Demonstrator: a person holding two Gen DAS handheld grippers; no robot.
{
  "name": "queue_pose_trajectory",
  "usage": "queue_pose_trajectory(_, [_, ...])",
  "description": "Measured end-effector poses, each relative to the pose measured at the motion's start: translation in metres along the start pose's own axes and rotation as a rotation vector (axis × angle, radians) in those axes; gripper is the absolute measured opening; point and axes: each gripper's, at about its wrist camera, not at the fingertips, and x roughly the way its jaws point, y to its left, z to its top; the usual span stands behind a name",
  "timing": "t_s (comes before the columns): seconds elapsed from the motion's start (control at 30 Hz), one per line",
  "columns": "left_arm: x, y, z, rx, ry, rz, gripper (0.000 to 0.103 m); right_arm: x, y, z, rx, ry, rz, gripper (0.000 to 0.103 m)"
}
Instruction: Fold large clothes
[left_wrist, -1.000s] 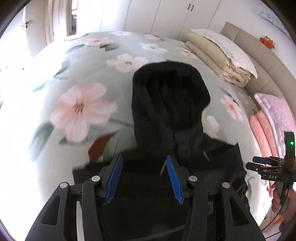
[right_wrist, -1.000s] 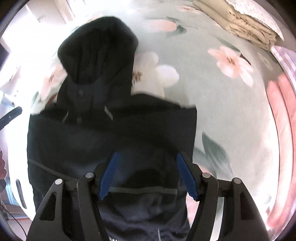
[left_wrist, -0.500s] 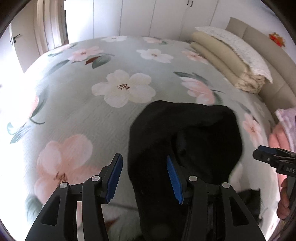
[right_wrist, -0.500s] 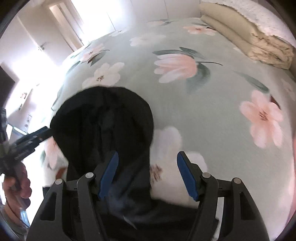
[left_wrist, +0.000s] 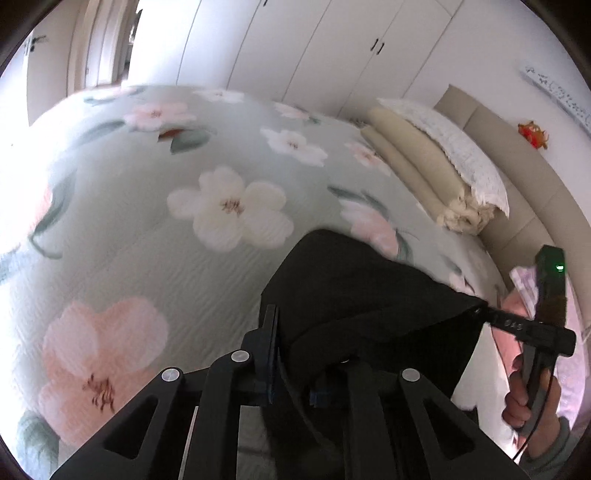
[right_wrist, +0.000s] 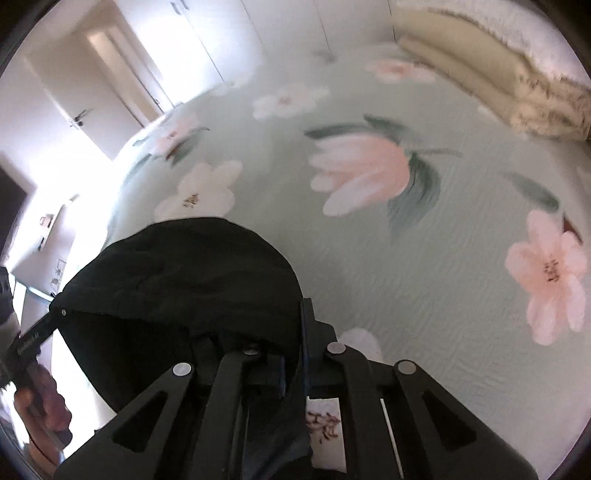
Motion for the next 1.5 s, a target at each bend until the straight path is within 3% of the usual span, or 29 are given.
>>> queue_pose_trajectory(0.07, [0.021, 0.02, -0.016, -0.021, 0.106, 0.034, 0.023, 0.001, 0.007, -0.017, -0.06, 0.014, -0.043, 0.007])
queue_pose_trajectory(0.1, [0.041, 0.041, -0.03, -0.068, 0.198, 0.046, 0.023, 0.01, 0.008, -0.025, -0.084, 0.043, -0.06, 0.007])
queue_pose_trajectory(0.17, [0.065, 0.066, -0.051, -0.126, 0.298, 0.044, 0.028, 0.038, 0.004, -0.04, -0.096, 0.12, -0.104, 0.008])
queue_pose_trajectory(0.3, [0.056, 0.081, -0.064, -0.185, 0.263, -0.045, 0.037, 0.094, -0.017, -0.07, -0.046, 0.304, -0.076, 0.009])
queue_pose_trajectory(0.53, [-0.007, 0.068, -0.068, -0.044, 0.248, -0.011, 0.039, 0.043, -0.022, -0.066, -0.099, 0.28, -0.056, 0.031])
queue_pose_trajectory(0.63, [-0.042, 0.05, -0.051, 0.007, 0.156, 0.001, 0.039, 0.011, -0.017, -0.06, -0.123, 0.244, -0.017, 0.042])
queue_pose_trajectory(0.7, [-0.054, 0.036, -0.037, 0.025, 0.085, 0.002, 0.046, -0.005, -0.005, -0.05, -0.15, 0.191, -0.015, 0.043])
queue_pose_trajectory(0.77, [-0.045, 0.011, -0.016, 0.061, 0.05, -0.028, 0.052, -0.008, 0.006, -0.039, -0.167, 0.167, -0.003, 0.043])
queue_pose_trajectory(0.87, [-0.009, -0.019, 0.0, 0.114, 0.081, -0.031, 0.052, 0.006, 0.03, -0.02, -0.179, 0.157, 0.042, 0.048])
queue_pose_trajectory(0.97, [0.04, -0.034, -0.004, 0.149, 0.182, -0.008, 0.052, 0.043, 0.047, -0.016, -0.195, 0.195, 0.055, 0.051])
queue_pose_trajectory(1.03, [0.072, -0.028, -0.019, 0.152, 0.266, 0.056, 0.052, 0.074, 0.052, -0.021, -0.205, 0.254, 0.054, 0.051])
queue_pose_trajectory(1.1, [0.091, -0.016, -0.035, 0.114, 0.322, 0.07, 0.052, 0.102, 0.05, -0.036, -0.23, 0.308, 0.042, 0.05])
queue_pose_trajectory(1.2, [0.095, -0.01, -0.048, 0.098, 0.286, 0.044, 0.053, 0.118, 0.044, -0.054, -0.257, 0.309, 0.043, 0.049])
queue_pose_trajectory(1.37, [0.094, -0.013, -0.048, 0.13, 0.277, 0.052, 0.054, 0.122, 0.048, -0.054, -0.274, 0.3, 0.025, 0.049])
queue_pose_trajectory(1.5, [0.071, -0.014, -0.037, 0.171, 0.25, 0.022, 0.054, 0.102, 0.049, -0.042, -0.275, 0.303, 0.069, 0.05])
